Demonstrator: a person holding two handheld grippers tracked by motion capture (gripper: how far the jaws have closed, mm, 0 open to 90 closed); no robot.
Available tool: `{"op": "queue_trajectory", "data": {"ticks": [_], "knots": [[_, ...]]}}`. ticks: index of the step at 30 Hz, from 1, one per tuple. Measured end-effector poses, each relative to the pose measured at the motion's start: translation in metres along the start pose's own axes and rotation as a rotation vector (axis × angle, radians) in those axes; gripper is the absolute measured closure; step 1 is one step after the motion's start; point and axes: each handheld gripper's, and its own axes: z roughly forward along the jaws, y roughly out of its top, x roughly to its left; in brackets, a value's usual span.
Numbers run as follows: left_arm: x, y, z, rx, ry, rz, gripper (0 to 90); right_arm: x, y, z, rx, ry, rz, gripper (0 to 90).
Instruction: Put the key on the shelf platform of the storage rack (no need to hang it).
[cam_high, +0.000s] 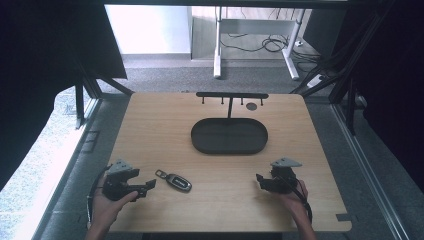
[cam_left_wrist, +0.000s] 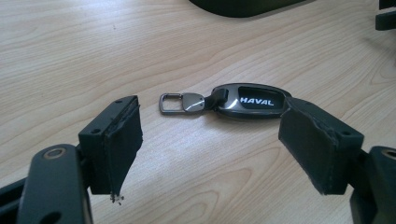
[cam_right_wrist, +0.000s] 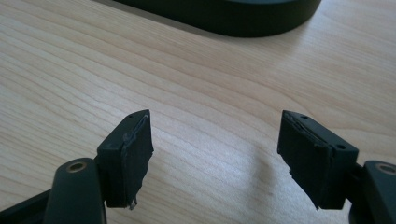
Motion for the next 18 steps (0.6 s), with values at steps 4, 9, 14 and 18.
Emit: {"op": "queue_trajectory", "data": {"ticks": [4, 9, 14, 18], "knots": [[0.001, 0.001, 0.003, 0.005, -0.003, 0.002, 21.7, 0.003, 0.003, -0.001, -0.014, 0.044, -0.037, 29.9], [0.001, 0.001, 0.006, 0.012, -0.012, 0.004, 21.7, 0.005, 0.006, -0.006, -0.010, 0.064, -0.046, 33.1], [0.002, 0.002, 0.005, 0.009, -0.015, 0.002, 21.7, 0.005, 0.009, -0.009, -0.004, 0.096, -0.034, 38.1], [0.006, 0.003, 0.002, -0.005, -0.008, -0.011, 21.7, 0.008, 0.016, -0.013, -0.015, 0.123, -0.019, 39.2]]}}
